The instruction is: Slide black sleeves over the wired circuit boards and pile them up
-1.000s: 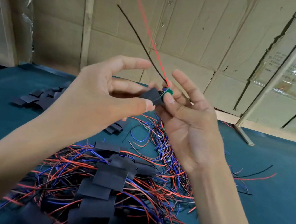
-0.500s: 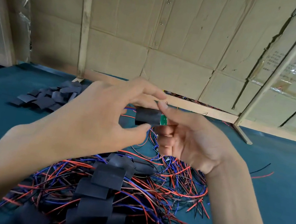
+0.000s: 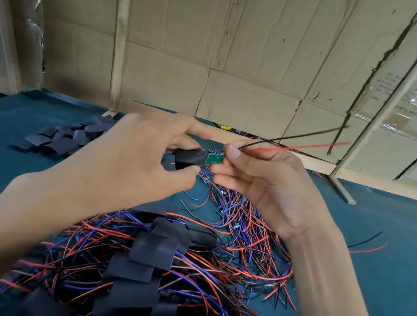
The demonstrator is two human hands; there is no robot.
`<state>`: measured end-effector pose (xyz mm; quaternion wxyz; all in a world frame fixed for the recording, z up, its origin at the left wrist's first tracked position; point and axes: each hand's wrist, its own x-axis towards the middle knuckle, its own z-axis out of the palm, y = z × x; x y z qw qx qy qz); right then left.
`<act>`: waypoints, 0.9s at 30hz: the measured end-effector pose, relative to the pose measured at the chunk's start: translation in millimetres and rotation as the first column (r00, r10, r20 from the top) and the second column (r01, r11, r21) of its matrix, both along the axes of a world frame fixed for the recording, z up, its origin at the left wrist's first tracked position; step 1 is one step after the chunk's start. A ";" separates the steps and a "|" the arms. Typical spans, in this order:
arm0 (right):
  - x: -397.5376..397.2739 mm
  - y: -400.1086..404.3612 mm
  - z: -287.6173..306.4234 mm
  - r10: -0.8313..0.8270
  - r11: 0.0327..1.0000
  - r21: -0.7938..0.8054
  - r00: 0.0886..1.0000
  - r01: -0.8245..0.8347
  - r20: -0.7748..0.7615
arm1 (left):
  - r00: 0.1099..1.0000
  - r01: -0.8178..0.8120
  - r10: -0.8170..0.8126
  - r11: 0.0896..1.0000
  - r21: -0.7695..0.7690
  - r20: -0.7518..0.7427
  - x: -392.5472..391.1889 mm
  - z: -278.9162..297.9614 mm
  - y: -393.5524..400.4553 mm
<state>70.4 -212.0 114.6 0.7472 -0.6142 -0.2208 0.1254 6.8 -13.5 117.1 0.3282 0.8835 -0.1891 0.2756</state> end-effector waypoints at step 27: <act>-2.8 2.5 -4.9 -0.050 0.994 -0.076 0.940 0.080 0.337 | 0.977 0.164 -0.153 0.985 0.062 -0.148 17.6 -15.8 5.8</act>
